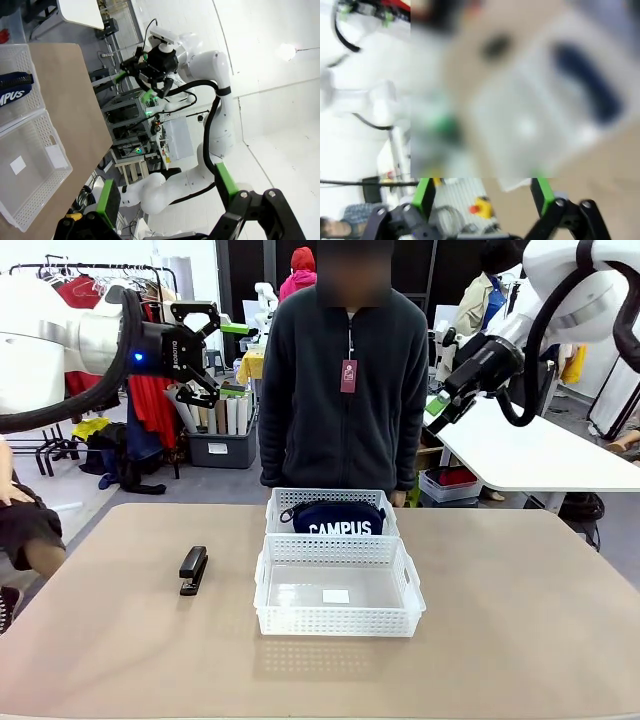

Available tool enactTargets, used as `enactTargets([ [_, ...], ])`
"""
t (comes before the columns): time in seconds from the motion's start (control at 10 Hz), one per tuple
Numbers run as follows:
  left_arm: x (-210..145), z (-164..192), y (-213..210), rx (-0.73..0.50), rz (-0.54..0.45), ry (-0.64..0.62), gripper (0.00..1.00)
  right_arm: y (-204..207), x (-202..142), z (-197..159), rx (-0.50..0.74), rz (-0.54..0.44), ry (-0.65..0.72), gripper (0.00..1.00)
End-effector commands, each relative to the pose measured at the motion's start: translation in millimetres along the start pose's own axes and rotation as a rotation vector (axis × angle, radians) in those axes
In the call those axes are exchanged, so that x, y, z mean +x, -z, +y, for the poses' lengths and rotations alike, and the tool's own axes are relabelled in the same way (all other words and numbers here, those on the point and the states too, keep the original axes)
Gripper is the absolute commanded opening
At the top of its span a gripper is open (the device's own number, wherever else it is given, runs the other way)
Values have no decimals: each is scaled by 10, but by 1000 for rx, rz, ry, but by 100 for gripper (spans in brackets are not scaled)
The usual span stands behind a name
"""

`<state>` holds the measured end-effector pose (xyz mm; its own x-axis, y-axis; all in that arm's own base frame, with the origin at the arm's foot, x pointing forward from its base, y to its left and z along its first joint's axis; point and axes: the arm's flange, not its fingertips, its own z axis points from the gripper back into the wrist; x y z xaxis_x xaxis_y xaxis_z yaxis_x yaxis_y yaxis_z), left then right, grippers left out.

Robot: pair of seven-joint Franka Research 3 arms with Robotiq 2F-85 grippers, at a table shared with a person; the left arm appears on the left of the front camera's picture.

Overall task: Distribute items into two baskets.
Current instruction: Pick up the Stapler that the person points to.

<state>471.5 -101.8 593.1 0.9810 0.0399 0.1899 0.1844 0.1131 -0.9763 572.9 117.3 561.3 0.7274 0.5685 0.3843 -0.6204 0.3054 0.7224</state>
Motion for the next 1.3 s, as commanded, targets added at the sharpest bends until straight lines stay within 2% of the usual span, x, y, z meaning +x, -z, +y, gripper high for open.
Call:
enactTargets([
  [0.0, 1, -22, 0, -1, -4, 4, 100, -120, -247, 88, 185, -133, 161, 100],
  [0.2, 1, -22, 0, -1, -4, 4, 100, -203, -474, 153, 257, -235, 293, 100],
  [0.4, 1, -22, 0, -1, -4, 4, 100, -351, -640, 198, 263, -368, 443, 100],
  [0.5, 1, -22, 0, -1, -4, 4, 100, -374, -741, 213, 314, -442, 441, 100],
  [0.8, 1, -22, 0, -1, -4, 4, 100, -400, -847, 45, 411, -574, 470, 100],
  [1.1, 1, -22, 0, -1, -4, 4, 100, -376, -805, 29, 444, -554, 492, 100],
  [1.2, 1, -22, 0, -1, -4, 4, 100, -373, -813, 43, 438, -559, 462, 100],
])
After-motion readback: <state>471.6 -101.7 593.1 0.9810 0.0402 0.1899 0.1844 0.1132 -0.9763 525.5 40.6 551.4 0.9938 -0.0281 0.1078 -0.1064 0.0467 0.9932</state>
